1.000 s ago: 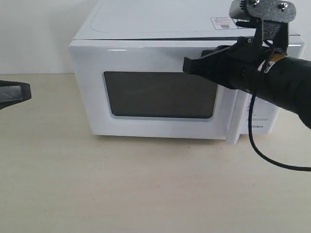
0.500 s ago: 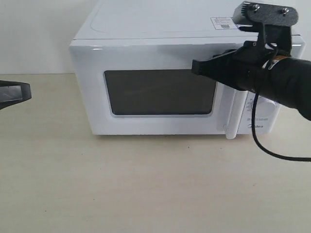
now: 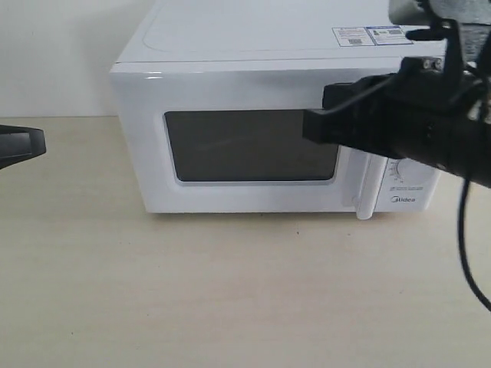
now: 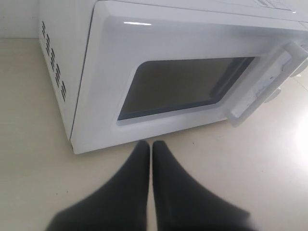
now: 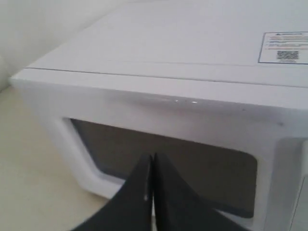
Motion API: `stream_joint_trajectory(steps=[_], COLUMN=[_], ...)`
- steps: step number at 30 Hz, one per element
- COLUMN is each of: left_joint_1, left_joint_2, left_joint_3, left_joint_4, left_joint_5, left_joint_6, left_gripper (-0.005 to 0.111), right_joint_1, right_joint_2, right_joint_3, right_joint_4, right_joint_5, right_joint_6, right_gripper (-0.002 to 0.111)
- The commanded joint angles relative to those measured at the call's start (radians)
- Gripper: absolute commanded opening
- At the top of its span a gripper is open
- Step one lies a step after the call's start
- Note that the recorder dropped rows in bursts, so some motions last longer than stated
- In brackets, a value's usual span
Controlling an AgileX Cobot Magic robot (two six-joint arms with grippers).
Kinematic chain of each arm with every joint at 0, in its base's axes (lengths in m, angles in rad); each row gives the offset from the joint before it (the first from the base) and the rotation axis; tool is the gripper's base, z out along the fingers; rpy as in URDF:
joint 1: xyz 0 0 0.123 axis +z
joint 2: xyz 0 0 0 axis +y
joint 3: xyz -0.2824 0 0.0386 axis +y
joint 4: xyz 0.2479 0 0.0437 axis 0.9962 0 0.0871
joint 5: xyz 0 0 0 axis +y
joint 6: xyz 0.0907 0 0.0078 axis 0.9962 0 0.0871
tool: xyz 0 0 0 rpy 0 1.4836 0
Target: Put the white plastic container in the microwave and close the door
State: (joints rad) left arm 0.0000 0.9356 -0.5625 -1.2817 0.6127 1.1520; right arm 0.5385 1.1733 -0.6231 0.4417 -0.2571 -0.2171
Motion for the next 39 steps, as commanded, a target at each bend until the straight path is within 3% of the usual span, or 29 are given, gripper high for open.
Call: stream_joint_trajectory(steps=[1, 5, 23, 27, 32, 39], left_joint_1=[-0.001, -0.001, -0.001, -0.001, -0.001, -0.001], left_joint_2=[0.0, 0.0, 0.0, 0.0, 0.0, 0.0], left_joint_3=[0.005, 0.005, 0.005, 0.005, 0.005, 0.005], left_joint_4=[-0.008, -0.008, -0.008, -0.008, -0.008, -0.008], left_joint_5=[-0.011, -0.011, -0.015, -0.015, -0.018, -0.021], left_joint_6=[0.004, 0.004, 0.004, 0.004, 0.004, 0.004], left_gripper=[0.004, 0.004, 0.004, 0.004, 0.004, 0.004], right_joint_1=[0.04, 0.04, 0.025, -0.058, -0.245, -0.494], right_joint_2=[-0.188, -0.384, -0.687, -0.759, -0.824, -0.996], right_joint_3=[0.081, 0.091, 0.091, 0.091, 0.1, 0.284], right_joint_4=[-0.008, -0.002, -0.001, -0.001, 0.015, 0.015], right_joint_5=[0.114, 0.343, 0.344, 0.353, 0.464, 0.483], right_joint_6=[-0.057, -0.057, -0.055, -0.055, -0.054, -0.054], right_gripper=[0.0, 0.0, 0.0, 0.0, 0.0, 0.0])
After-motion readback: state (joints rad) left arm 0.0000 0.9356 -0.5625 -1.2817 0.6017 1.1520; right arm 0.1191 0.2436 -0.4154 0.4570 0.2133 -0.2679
